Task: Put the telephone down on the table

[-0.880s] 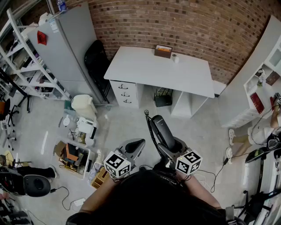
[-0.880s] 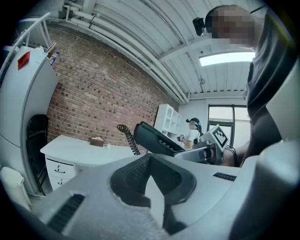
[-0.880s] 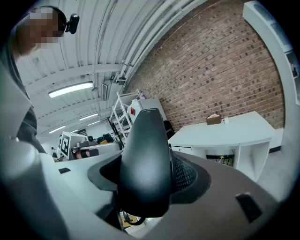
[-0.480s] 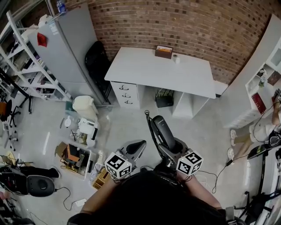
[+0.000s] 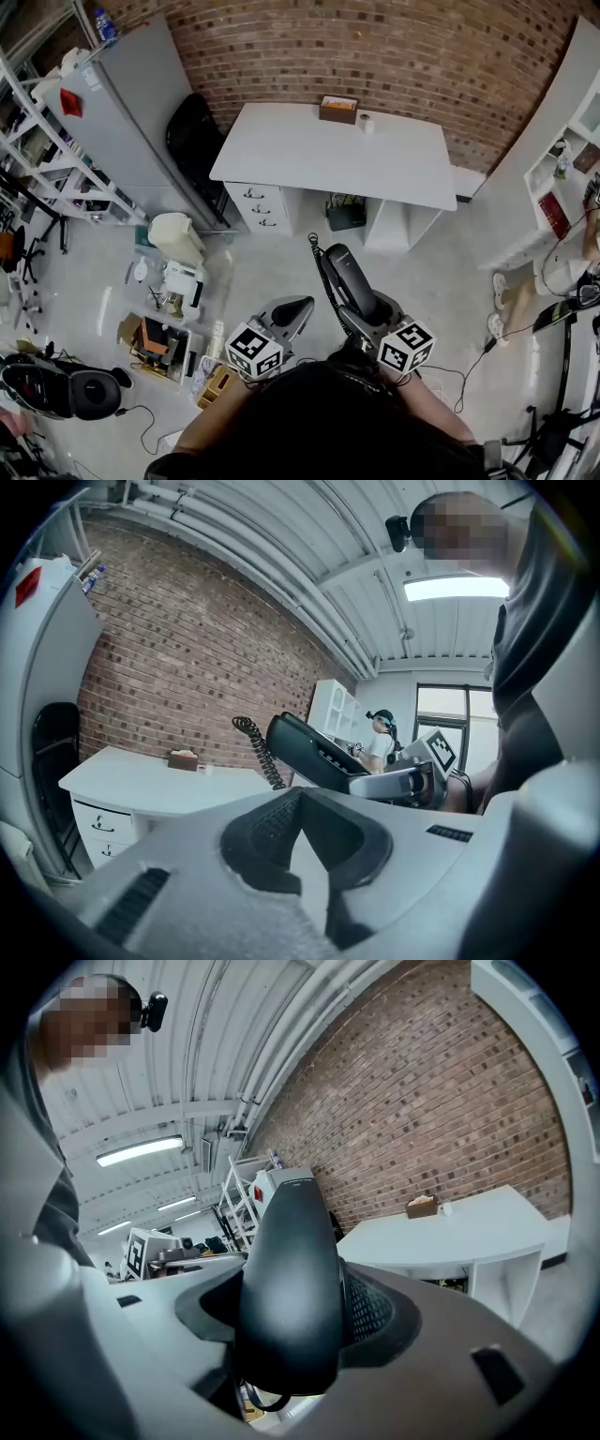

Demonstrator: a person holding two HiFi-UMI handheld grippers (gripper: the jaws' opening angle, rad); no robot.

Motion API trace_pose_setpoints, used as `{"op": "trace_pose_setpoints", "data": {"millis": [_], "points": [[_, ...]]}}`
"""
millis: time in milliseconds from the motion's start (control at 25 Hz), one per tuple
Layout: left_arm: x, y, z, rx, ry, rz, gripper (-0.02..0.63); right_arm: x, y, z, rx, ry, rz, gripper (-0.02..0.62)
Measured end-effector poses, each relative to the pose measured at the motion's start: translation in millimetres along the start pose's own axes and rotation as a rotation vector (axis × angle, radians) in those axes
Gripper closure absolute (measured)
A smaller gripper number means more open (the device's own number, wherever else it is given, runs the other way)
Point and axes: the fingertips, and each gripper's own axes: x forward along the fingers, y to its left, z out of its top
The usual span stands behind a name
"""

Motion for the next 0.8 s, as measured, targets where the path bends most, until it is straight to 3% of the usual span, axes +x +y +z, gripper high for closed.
{"op": "trace_pose_setpoints", "data": {"millis": [400,600,800], "points": [[138,10,32,0.02,0.005,-0.031,0.6,-19,-123,67,-0.022,-0.014,-0.025,0.325],[192,1,36,0.026,0.004,-0.036,0.6,-38,-174,84,-0.011,-0.018,-0.029,0.325],[226,-18,30,0.039,0.036,-0.09,0.6,-57,-207,90,0.024,-0.045,-0.059,0.324]]}}
